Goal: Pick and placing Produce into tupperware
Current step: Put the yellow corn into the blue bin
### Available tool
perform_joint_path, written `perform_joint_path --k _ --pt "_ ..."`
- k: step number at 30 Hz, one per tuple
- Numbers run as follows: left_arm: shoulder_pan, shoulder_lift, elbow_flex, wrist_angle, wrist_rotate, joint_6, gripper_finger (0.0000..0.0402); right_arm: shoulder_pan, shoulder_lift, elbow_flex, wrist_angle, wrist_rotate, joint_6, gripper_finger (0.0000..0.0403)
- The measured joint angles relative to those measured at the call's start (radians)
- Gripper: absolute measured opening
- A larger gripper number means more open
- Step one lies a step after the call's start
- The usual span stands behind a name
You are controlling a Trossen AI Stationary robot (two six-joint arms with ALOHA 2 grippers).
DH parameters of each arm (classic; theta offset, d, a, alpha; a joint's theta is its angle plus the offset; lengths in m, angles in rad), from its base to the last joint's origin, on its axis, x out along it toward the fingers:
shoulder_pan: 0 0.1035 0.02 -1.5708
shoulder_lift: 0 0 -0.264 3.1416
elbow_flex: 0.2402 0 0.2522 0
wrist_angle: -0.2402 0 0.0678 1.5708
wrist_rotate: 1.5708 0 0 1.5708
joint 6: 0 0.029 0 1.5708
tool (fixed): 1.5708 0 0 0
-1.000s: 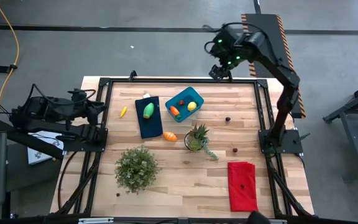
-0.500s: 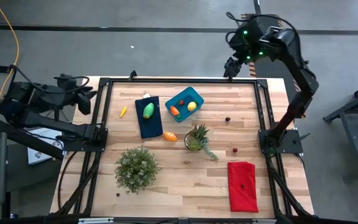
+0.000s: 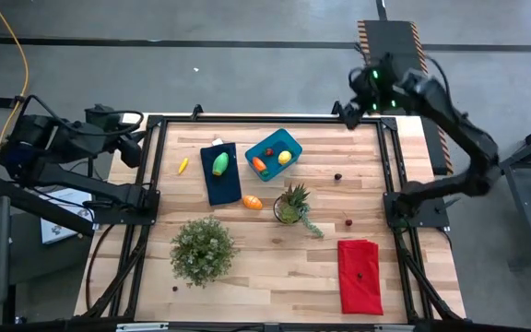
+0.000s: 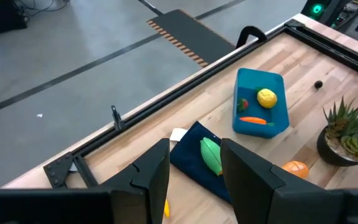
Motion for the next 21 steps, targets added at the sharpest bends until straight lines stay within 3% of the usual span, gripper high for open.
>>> perform_joint_path --k 4,8,21 --pt "0.0 0.014 0.0 -0.007 -0.003 0.002 0.0131 0.015 -0.141 -0.236 0.089 -0.005 0.078 0.0256" --pt "0.0 0.034 0.0 -0.016 -0.003 0.025 0.0131 0.038 -0.224 -0.358 0.097 -0.004 0.12 0.0256" --pt "0.0 0.049 -0.001 -0.015 -0.049 0.028 0.0131 0.063 -0.285 -0.442 0.142 -0.005 0.138 0.0256"
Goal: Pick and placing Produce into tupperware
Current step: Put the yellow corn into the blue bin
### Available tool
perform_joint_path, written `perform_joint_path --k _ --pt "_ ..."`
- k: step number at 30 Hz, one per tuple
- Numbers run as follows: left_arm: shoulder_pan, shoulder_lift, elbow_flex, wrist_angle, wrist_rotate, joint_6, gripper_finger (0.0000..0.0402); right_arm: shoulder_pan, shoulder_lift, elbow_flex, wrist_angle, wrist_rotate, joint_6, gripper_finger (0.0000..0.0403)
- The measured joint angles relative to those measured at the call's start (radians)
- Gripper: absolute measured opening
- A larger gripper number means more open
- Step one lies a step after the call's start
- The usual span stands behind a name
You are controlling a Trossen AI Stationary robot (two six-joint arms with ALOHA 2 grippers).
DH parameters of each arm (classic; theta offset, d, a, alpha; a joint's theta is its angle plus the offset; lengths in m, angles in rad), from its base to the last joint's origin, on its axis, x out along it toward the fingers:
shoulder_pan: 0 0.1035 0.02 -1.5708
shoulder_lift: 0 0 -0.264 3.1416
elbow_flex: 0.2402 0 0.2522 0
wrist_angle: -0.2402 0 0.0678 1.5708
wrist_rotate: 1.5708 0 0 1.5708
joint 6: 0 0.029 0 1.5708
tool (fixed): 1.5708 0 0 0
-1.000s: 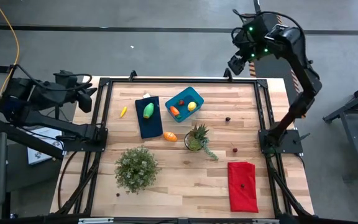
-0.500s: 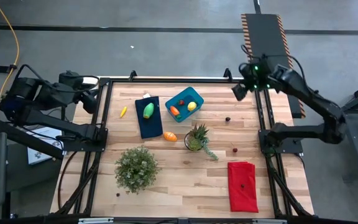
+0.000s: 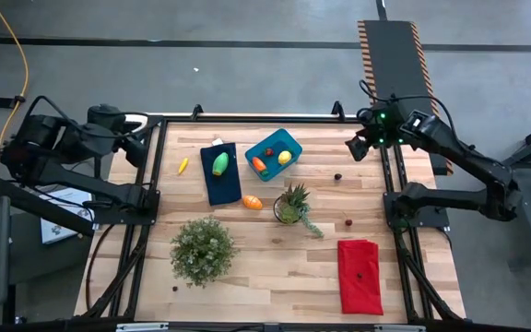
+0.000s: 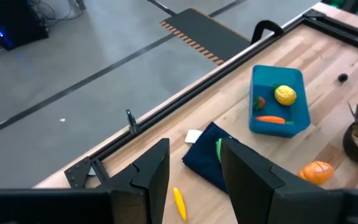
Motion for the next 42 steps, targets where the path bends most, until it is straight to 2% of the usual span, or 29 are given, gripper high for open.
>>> perform_joint_path --k 12,18,27,31,40,42 --pt "0.0 -0.006 -0.109 0.047 0.055 -0.017 0.0131 0.0 0.0 0.0 0.0 -0.001 -0.021 0.0256" --pt "0.0 -0.006 -0.118 0.113 0.054 0.045 0.0131 0.0 0.0 0.0 0.0 -0.001 -0.013 0.0256" --pt "0.0 -0.03 -0.118 0.16 0.034 0.052 0.0131 0.0 0.0 0.0 0.017 -0.002 0.009 0.0256" --pt "0.0 -0.048 -0.118 0.278 0.075 0.079 0.0131 0.0 0.0 0.0 0.022 -0.002 0.029 0.0256" --pt "0.001 -0.038 -0.118 0.626 0.254 0.268 0.0131 0.0 0.001 0.0 0.022 -0.002 0.05 0.0256" --pt "0.0 -0.03 -0.118 0.696 0.267 0.299 0.0131 0.0 0.001 0.0 0.022 -0.002 0.05 0.0256"
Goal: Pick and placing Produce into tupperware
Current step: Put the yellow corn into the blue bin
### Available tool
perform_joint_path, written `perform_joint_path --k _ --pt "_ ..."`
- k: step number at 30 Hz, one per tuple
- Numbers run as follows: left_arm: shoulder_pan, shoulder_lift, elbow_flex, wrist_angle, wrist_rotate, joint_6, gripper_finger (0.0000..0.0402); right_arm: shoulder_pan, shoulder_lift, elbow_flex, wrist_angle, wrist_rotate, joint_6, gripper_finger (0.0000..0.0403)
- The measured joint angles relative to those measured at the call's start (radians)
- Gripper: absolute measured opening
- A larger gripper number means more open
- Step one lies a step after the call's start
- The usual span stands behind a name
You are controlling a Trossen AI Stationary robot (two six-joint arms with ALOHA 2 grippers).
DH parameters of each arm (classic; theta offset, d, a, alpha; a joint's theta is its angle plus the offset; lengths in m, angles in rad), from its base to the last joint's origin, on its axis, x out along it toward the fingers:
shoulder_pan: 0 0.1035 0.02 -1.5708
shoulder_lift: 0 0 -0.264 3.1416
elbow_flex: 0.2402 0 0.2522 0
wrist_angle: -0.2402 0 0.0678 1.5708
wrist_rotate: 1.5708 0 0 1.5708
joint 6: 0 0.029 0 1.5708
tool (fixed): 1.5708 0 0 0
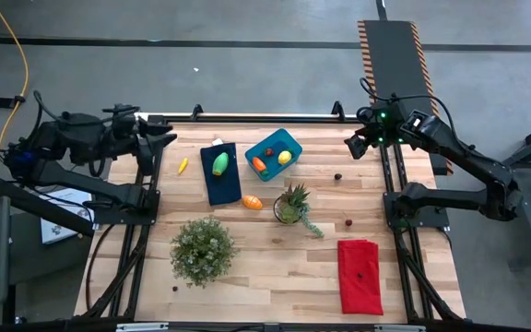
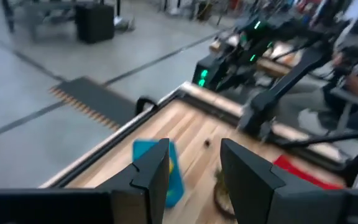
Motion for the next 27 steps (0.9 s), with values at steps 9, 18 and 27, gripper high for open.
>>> perform_joint_path --k 9,18,27 --pt "0.203 0.001 0.0 0.119 0.32 0.04 0.0131 0.0 0.0 0.0 0.0 0.0 0.007 0.0256" --pt "0.576 0.102 -0.065 0.02 0.609 0.126 0.0131 0.0 0.0 0.0 0.0 0.0 0.024 0.0256" --pt "0.823 0.223 -0.066 -0.154 0.612 0.293 0.0131 0.0 0.0 0.0 0.003 0.001 0.025 0.0256"
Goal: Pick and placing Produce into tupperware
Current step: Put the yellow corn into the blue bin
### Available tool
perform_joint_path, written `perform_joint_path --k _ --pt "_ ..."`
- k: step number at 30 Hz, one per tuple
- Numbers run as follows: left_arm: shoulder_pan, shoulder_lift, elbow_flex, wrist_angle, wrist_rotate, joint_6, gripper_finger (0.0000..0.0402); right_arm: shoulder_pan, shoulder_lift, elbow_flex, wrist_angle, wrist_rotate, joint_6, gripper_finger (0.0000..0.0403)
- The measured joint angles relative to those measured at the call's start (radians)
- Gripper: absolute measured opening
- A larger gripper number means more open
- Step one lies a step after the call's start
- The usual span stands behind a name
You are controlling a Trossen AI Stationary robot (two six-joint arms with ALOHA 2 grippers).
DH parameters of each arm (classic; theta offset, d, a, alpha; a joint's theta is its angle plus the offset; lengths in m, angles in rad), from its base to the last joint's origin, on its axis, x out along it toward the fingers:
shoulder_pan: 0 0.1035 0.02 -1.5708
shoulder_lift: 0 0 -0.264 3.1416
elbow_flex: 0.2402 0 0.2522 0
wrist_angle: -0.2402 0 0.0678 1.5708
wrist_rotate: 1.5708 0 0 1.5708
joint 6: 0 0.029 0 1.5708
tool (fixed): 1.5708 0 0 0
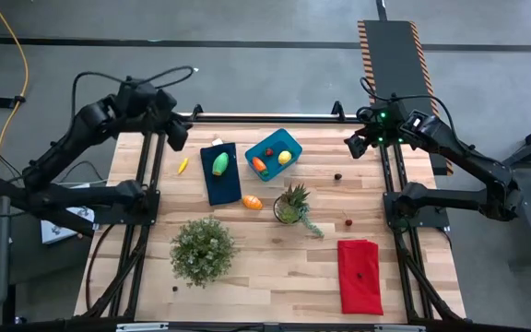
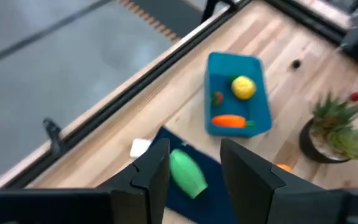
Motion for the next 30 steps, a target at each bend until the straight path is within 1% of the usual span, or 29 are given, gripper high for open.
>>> perform_joint_path --k 4,9,13,19,30 --pt "0.114 0.037 -0.042 -0.004 0.085 0.017 0.0131 0.0 0.0 0.0 0.013 0.0 0.0 0.0256" --pt "0.199 0.043 -0.151 -0.004 0.091 0.01 0.0131 0.0 0.0 0.0 0.02 0.004 0.0 0.0256" --pt "0.204 0.043 -0.237 -0.013 0.092 0.006 0.0131 0.0 0.0 0.0 0.02 0.014 0.0 0.0256" --pt "0.204 0.043 -0.333 0.0 0.081 -0.018 0.0131 0.0 0.0 0.0 0.02 0.017 -0.008 0.0256" --pt "0.204 0.047 -0.442 0.015 0.053 -0.058 0.0131 0.0 0.0 0.0 0.02 0.022 -0.008 0.0256"
